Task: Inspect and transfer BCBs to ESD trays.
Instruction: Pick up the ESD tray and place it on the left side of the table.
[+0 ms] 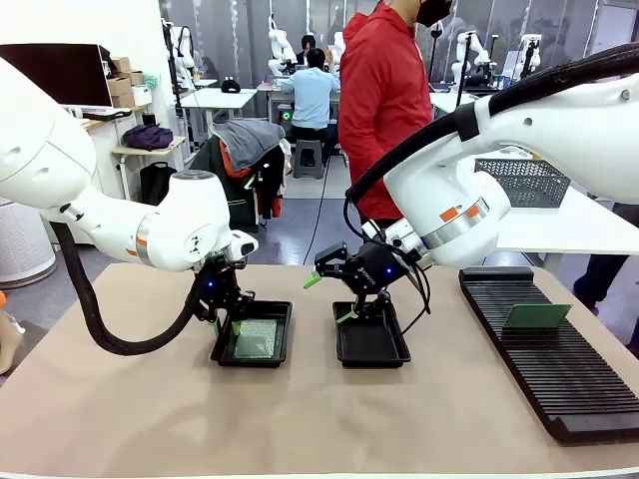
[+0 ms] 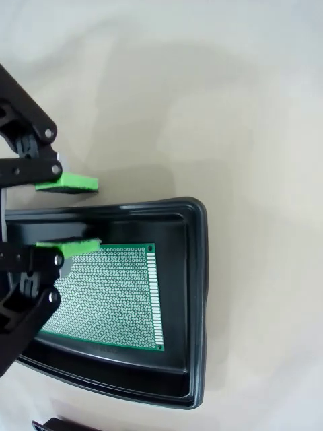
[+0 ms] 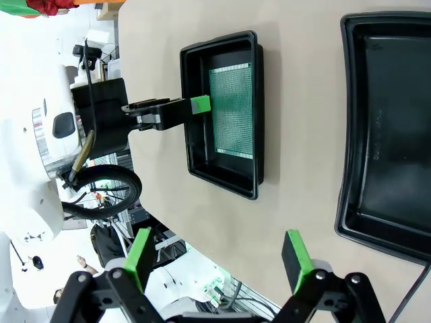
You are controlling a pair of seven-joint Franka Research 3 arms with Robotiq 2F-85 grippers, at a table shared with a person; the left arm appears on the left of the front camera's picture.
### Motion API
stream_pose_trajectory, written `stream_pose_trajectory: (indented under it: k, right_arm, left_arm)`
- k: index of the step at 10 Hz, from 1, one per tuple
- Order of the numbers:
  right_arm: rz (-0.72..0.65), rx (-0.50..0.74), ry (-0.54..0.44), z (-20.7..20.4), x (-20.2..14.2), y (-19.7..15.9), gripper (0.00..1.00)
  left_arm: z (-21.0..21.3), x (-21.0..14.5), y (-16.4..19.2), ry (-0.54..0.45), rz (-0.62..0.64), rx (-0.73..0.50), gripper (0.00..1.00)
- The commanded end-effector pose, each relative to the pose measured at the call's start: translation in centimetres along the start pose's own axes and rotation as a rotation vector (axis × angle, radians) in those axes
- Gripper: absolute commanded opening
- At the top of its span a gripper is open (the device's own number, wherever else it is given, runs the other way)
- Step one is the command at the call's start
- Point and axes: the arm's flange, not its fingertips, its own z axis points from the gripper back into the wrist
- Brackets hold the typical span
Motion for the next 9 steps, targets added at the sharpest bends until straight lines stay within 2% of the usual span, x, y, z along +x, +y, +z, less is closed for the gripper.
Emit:
stream_pose_trajectory:
  k: [1, 2, 3, 4, 6, 9]
  right_arm:
    - [-0.009, -0.019, -0.004, -0.11, 0.13, 0.34, 1.0]
    - [-0.009, -0.019, -0.004, -0.11, 0.13, 0.34, 1.0]
    - [-0.009, -0.019, -0.004, -0.11, 0.13, 0.34, 1.0]
    - [-0.009, -0.019, -0.004, -0.11, 0.13, 0.34, 1.0]
    - [-0.009, -0.019, -0.004, -0.11, 0.13, 0.34, 1.0]
    - [-0.009, -0.019, -0.004, -0.11, 0.13, 0.34, 1.0]
  left_arm:
    - [0.43, -0.27, 0.15, -0.006, -0.015, 0.033, 0.18]
    - [0.51, -0.21, 0.13, -0.008, -0.015, 0.029, 0.06]
    - [0.53, -0.18, 0.09, -0.006, -0.015, 0.03, 0.16]
    - [0.47, -0.16, 0.1, 0.002, -0.014, 0.03, 0.0]
    - [0.56, -0.02, 0.24, 0.024, -0.01, 0.02, 0.0]
    - [0.13, -0.02, -0.01, 0.001, -0.002, 0.002, 0.0]
